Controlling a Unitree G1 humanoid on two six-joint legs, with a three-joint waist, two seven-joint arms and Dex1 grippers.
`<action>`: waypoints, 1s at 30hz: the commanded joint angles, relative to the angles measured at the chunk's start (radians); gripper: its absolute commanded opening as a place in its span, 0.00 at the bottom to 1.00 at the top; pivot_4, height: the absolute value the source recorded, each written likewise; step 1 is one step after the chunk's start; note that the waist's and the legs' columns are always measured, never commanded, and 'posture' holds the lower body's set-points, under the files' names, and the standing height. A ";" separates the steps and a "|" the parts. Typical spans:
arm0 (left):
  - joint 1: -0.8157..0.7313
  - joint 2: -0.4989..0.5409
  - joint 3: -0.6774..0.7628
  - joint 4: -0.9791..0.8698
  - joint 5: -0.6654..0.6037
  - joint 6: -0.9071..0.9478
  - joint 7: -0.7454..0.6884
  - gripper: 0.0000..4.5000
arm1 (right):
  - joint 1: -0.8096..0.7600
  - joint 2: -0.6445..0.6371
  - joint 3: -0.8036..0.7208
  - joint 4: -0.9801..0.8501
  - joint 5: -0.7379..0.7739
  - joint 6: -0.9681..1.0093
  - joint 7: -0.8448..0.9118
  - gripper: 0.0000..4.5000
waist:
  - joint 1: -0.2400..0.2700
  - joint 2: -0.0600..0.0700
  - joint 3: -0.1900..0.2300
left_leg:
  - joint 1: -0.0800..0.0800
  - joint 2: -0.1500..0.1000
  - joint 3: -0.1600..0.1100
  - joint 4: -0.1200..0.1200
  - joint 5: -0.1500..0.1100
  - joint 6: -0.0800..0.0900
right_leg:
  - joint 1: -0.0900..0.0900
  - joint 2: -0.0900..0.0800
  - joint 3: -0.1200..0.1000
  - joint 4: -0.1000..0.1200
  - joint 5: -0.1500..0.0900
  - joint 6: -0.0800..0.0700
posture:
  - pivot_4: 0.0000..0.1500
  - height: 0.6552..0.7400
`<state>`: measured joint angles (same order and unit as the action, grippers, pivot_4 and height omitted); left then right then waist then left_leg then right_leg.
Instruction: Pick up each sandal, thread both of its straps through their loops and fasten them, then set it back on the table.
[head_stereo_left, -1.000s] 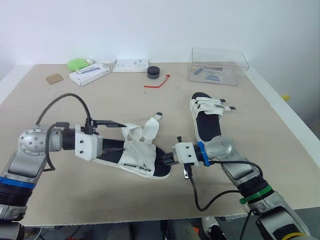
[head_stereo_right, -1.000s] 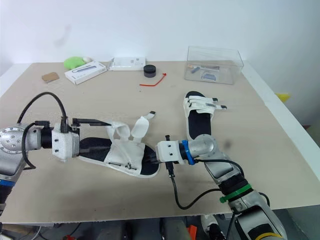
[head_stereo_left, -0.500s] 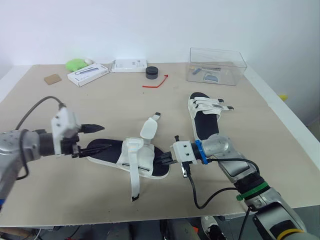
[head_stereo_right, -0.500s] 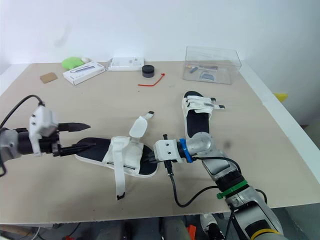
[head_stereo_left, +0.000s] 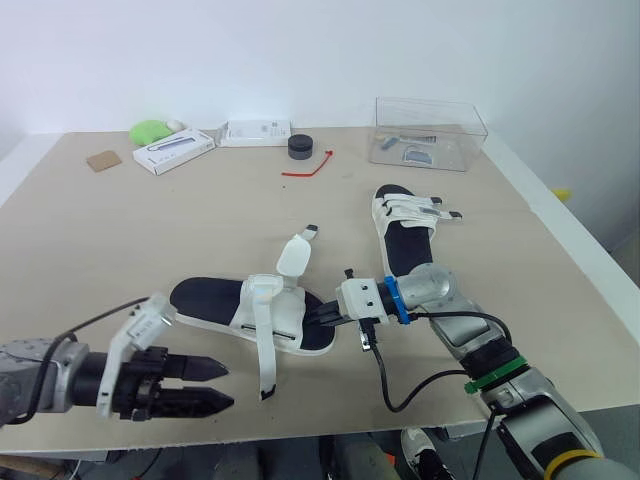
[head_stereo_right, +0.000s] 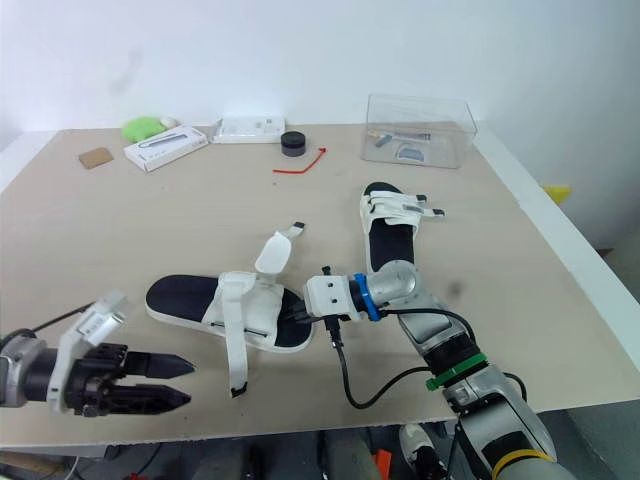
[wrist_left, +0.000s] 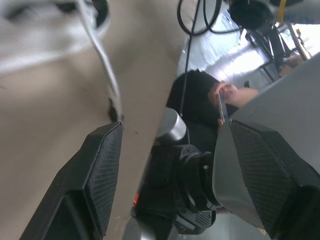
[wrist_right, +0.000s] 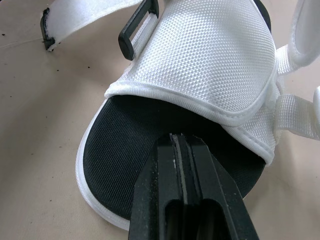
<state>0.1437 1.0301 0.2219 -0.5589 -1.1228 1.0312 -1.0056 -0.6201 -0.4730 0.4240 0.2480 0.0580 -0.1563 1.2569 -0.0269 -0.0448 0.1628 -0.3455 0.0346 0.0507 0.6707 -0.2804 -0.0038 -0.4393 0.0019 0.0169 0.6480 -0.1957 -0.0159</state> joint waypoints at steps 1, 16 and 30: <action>-0.023 -0.020 -0.066 -0.016 0.073 -0.037 0.019 0.77 | -0.014 -0.007 -0.012 0.053 -0.036 0.021 -0.023 0.00 | 0.000 0.000 0.000 | 0.000 0.000 0.000 0.000 0.000 0.000 | 0.000 0.000 0.000 0.000 0.000 0.000 | 1.00 1.00; -0.200 -0.186 -0.237 0.081 0.219 -0.069 0.100 0.77 | -0.073 0.021 -0.049 0.118 -0.025 0.042 -0.068 0.00 | 0.003 0.000 0.001 | -0.005 0.002 0.000 -0.001 -0.002 0.000 | -0.004 0.007 0.005 -0.001 0.002 0.000 | 1.00 1.00; -0.219 -0.130 -0.184 0.163 0.288 -0.129 0.011 0.77 | 0.040 -0.043 -0.040 -0.081 -0.007 0.156 -0.035 0.00 | 0.004 0.000 0.001 | -0.007 0.002 -0.002 -0.001 -0.007 -0.001 | -0.004 0.007 0.003 -0.001 -0.003 0.001 | 1.00 1.00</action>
<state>-0.0600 0.8860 0.0069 -0.3917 -0.8256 0.9151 -0.9706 -0.6006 -0.4983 0.3706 0.1767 0.0630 -0.0178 1.1984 -0.0226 -0.0449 0.1634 -0.3521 0.0367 0.0491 0.6700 -0.2876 -0.0045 -0.4430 0.0084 0.0197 0.6467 -0.1986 -0.0146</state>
